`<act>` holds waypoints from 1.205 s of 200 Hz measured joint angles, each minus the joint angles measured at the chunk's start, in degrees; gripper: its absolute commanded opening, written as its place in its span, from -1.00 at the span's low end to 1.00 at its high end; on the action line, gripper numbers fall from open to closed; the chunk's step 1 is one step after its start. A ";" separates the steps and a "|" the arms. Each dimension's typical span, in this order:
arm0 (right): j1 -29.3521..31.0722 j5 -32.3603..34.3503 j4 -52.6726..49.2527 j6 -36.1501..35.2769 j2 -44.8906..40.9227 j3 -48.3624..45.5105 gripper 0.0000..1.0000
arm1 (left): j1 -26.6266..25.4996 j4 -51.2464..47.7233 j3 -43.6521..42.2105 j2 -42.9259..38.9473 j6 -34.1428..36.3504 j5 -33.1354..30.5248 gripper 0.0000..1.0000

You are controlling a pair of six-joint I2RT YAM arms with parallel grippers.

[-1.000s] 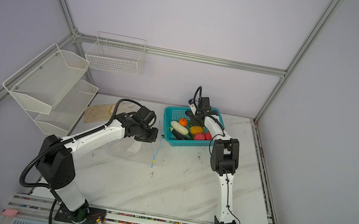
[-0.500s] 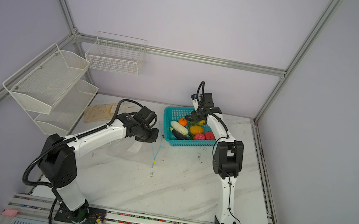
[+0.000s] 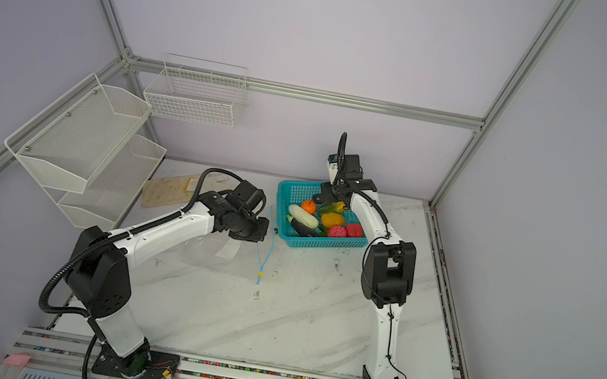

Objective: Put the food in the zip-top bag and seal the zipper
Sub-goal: 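Align the right gripper fingers around the eggplant's green stem end, then close the right gripper on the eggplant's stem end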

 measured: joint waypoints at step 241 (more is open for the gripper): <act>-5.88 -2.80 20.37 52.48 8.13 -6.43 -0.08 | -0.04 0.20 0.00 0.00 0.15 0.13 -1.00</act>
